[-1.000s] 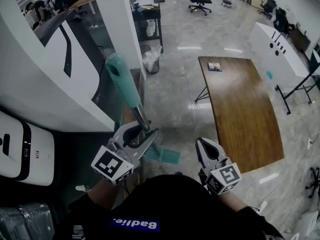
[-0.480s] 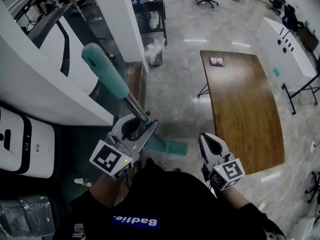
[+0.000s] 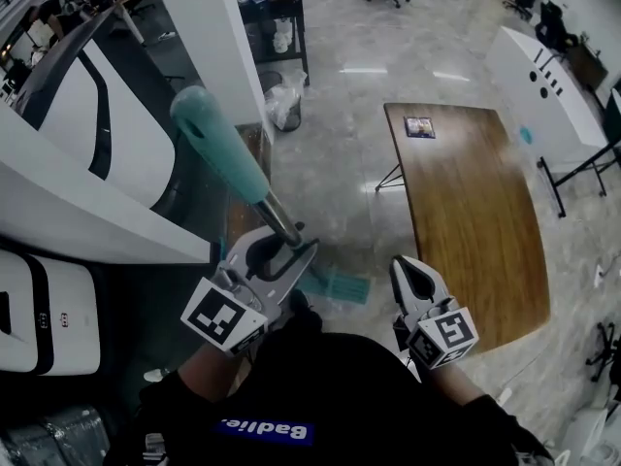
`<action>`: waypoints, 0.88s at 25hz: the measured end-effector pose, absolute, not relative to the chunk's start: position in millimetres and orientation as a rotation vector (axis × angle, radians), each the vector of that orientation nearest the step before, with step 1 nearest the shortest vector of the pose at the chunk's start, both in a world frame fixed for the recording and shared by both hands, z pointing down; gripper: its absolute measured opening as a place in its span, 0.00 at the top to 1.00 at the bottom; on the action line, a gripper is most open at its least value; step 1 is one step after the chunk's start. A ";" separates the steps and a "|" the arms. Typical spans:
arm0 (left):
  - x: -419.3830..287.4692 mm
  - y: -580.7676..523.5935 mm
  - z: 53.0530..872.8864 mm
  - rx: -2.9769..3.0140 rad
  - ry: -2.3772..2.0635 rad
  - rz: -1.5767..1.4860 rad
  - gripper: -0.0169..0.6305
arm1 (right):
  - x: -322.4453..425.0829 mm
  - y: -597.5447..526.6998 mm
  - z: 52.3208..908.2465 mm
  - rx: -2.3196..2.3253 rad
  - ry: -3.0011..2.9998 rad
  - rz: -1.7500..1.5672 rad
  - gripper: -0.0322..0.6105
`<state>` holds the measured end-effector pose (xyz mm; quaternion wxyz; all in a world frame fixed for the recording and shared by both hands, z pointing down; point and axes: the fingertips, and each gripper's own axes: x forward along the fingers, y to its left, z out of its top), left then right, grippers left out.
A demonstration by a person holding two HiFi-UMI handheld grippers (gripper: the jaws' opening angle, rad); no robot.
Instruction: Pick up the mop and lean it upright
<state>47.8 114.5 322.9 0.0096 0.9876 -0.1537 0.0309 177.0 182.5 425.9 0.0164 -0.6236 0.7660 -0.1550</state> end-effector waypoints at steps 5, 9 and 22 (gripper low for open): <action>46.1 61.4 331.7 3.073 -0.403 0.091 0.77 | 179.6 124.7 424.3 -2.029 2.338 -0.474 0.94; 37.4 15.4 337.6 3.062 -0.382 0.098 0.77 | 170.1 78.9 412.3 -2.047 2.307 -0.446 0.94; 39.8 -115.0 345.1 3.049 -0.524 0.160 0.77 | 201.5 -48.0 413.8 -2.068 2.339 -0.426 0.94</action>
